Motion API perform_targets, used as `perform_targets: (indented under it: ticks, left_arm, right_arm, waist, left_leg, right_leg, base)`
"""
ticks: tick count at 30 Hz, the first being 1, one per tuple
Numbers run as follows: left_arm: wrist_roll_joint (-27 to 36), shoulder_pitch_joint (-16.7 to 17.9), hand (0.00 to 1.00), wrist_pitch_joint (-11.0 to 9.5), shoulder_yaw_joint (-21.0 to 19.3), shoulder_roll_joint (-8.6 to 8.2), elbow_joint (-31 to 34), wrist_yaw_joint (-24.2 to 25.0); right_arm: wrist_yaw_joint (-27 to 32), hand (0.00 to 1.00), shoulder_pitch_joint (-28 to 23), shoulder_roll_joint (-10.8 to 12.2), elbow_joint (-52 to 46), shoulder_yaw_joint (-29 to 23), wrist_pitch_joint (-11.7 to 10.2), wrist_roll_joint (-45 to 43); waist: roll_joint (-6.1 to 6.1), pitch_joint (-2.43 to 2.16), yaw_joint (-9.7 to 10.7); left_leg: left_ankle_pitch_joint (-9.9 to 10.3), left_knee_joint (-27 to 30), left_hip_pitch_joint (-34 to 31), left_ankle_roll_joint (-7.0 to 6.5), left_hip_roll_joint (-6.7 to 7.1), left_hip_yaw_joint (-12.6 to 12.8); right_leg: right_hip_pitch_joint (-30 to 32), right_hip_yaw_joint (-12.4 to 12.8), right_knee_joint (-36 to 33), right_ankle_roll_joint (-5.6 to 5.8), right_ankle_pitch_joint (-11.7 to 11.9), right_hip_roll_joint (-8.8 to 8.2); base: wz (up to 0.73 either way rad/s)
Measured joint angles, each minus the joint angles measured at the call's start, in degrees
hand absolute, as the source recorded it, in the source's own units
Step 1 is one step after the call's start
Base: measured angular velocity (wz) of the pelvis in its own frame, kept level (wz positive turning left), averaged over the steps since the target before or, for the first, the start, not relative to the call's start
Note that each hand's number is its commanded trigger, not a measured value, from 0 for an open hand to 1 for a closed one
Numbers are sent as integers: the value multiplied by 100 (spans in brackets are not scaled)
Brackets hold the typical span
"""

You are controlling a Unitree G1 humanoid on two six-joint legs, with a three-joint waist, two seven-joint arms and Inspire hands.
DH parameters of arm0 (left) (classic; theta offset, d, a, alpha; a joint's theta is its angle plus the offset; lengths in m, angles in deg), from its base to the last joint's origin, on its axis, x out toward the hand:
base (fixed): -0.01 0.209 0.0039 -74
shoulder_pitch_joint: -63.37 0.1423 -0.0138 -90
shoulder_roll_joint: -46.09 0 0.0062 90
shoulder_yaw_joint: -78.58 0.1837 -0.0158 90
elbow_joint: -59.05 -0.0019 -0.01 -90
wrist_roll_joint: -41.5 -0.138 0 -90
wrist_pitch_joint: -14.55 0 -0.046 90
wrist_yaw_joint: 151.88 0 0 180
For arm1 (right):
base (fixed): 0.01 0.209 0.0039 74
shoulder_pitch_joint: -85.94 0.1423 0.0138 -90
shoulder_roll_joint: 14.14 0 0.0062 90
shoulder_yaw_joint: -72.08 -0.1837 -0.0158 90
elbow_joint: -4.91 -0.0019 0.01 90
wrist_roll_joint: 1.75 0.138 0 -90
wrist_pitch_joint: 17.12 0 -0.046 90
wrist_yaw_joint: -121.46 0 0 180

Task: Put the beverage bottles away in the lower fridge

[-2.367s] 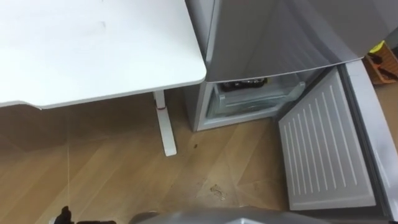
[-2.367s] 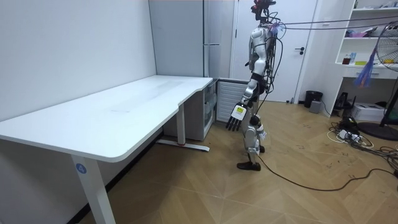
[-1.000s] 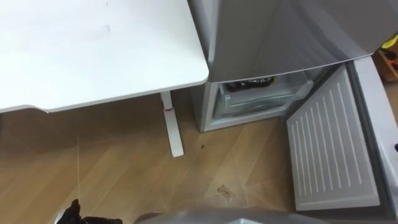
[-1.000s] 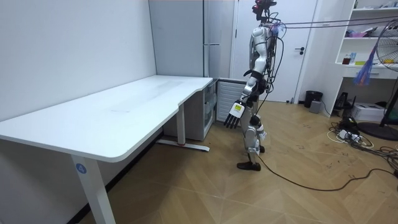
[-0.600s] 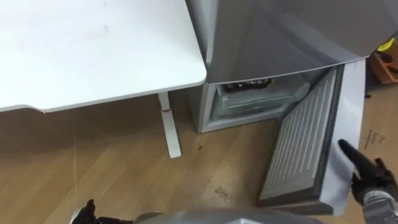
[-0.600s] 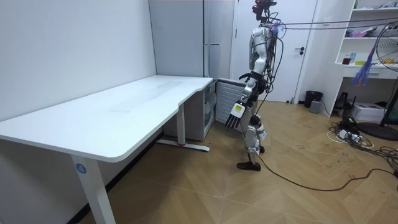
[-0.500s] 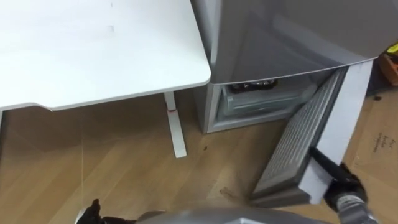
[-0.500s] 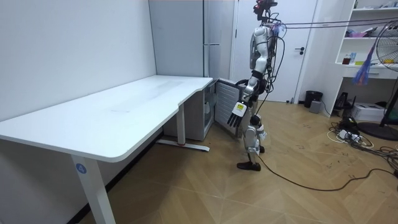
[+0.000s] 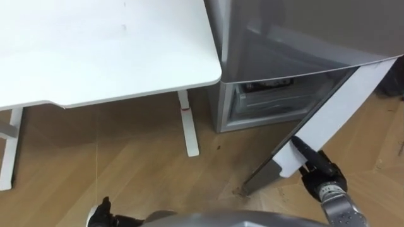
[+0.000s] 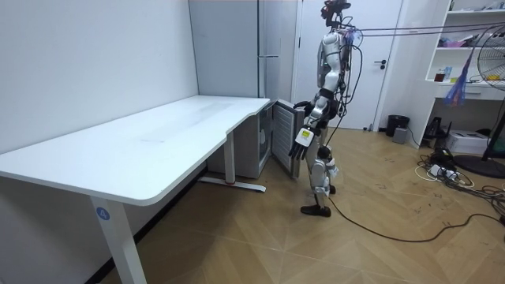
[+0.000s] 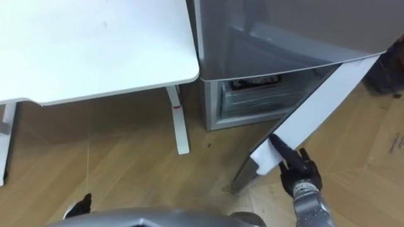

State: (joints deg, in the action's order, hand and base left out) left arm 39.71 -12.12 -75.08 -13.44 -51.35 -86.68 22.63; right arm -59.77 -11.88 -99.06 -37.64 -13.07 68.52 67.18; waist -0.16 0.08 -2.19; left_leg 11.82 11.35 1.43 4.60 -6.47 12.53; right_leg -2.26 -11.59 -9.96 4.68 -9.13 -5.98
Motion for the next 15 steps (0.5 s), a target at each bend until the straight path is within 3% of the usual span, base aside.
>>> perform_targets:
  ticks: [8, 15]
  left_arm:
    - [4, -167, 0, 1, 351, 143, 1, -78]
    - [-3, -357, 0, -8, 568, 162, -198, -174]
  right_arm:
    - [185, 0, 1, -28, -234, 354, -126, -165]
    - [315, 0, -15, -99, -543, 685, -206, 110]
  waist:
    - [-28, 34, -121]
    - [-1, 41, -165]
  left_leg:
    - [-4, -49, -21, 3, 4, 22]
    - [-4, -63, -27, 3, 5, -18]
  right_leg:
    - [135, 37, -67, -1, 0, 8]
    - [145, 16, -70, -2, 1, 15]
  base:
    - [-7]
    - [-1]
